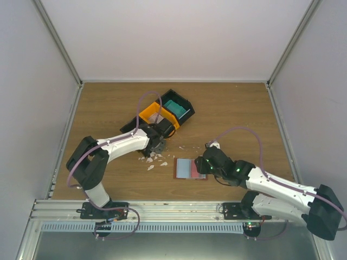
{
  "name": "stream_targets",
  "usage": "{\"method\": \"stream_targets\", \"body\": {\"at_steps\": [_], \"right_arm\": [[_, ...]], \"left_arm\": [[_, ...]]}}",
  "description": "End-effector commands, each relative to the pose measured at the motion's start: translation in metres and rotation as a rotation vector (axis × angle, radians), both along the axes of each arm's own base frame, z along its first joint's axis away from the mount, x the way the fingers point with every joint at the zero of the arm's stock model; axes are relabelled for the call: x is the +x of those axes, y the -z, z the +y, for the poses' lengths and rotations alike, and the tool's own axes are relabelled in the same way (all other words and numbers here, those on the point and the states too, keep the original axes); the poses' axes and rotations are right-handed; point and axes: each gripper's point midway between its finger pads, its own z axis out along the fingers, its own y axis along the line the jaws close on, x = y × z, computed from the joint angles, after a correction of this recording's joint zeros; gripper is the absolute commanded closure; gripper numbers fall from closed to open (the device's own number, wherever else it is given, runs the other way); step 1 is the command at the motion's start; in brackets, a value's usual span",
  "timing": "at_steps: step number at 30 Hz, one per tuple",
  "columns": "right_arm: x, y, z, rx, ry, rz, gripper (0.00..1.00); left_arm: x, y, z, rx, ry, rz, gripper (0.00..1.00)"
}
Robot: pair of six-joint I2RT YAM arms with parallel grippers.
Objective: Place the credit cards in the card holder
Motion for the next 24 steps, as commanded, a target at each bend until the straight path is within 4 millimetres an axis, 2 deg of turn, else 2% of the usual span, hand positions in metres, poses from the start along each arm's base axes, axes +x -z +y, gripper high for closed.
{"method": "stream_targets", "body": {"at_steps": [1, 6, 9, 20, 24], "right_arm": [[0.004, 0.0, 0.0, 0.007, 0.013, -0.019, 0.49], [0.005, 0.0, -0.002, -0.002, 0.015, -0.024, 0.49], [0.005, 0.0, -0.003, -0.005, 0.014, -0.026, 0.49], [0.008, -0.005, -0.001, 0.002, 0.018, -0.037, 0.49], [0.009, -0.009, 0.0, 0.006, 0.016, -0.043, 0.49]], "left_arm": [[0.011, 0.006, -0.007, -0.024, 0.023, 0.018, 0.56], [0.013, 0.016, -0.004, -0.026, 0.014, 0.057, 0.72], [0.015, 0.012, -0.003, -0.02, 0.001, 0.051, 0.8], [0.024, -0.02, 0.008, 0.001, -0.027, -0.044, 0.99], [0.025, -0.034, 0.011, -0.006, -0.037, -0.083, 1.0]]}}
